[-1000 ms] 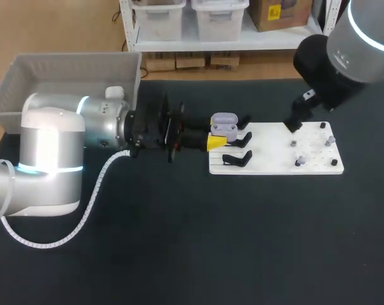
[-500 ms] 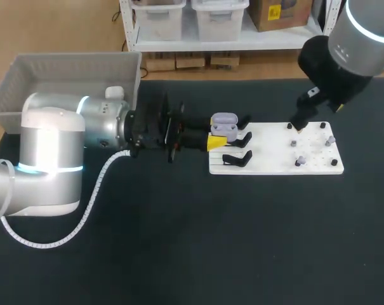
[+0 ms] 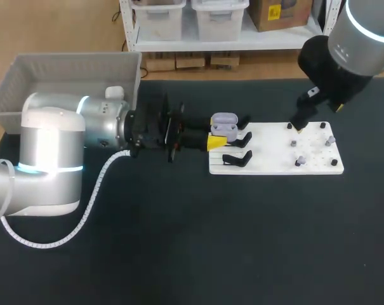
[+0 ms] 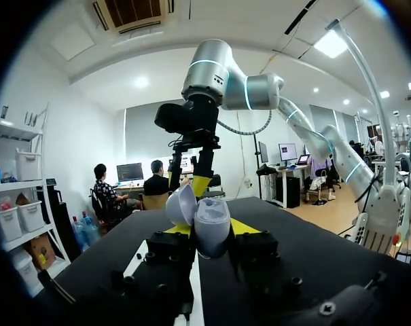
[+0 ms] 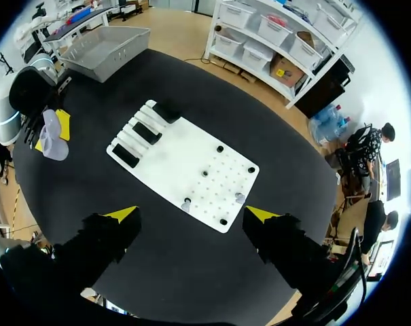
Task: Pick up each earbud case from the left stands, insert the matching earbuds, close the lid, and place the case in the box.
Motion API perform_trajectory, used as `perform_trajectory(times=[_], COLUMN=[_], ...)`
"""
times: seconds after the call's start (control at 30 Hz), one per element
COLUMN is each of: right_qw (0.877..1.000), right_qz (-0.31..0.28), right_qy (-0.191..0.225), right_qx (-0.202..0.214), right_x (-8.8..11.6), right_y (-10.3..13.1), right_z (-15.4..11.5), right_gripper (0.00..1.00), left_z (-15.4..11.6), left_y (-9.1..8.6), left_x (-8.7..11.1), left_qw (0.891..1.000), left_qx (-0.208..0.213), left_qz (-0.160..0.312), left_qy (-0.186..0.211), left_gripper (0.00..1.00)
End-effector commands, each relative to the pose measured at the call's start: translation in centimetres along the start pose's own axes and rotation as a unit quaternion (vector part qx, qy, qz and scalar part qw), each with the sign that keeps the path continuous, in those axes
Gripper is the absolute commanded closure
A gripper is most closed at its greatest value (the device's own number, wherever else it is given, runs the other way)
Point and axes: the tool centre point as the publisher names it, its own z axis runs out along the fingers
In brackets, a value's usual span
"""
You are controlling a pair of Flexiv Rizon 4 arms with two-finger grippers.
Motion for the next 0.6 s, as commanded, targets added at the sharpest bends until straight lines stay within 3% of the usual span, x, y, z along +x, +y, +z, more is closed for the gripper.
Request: perform_trajectory(times=[0.03, 0.6], right_qw=[1.0, 1.0], right_qz=[0.001, -0.002], right_qy=[0.0, 0.011], right_qx=[0.001, -0.011], right_x=[0.0, -0.6], right_y=[0.0, -3.2], right_z=[0.0, 1.2], right_gripper=[0.0, 0.0], left_z=[0.0, 0.0], left_y=[-0.1, -0.1], left_x=[0.0, 0.0], left_qw=[1.0, 1.0], left_qx=[-0.003, -0.003], left_qz=[0.001, 0.001], left_qy=[0.0, 0.0], left_gripper=[1.0, 1.0])
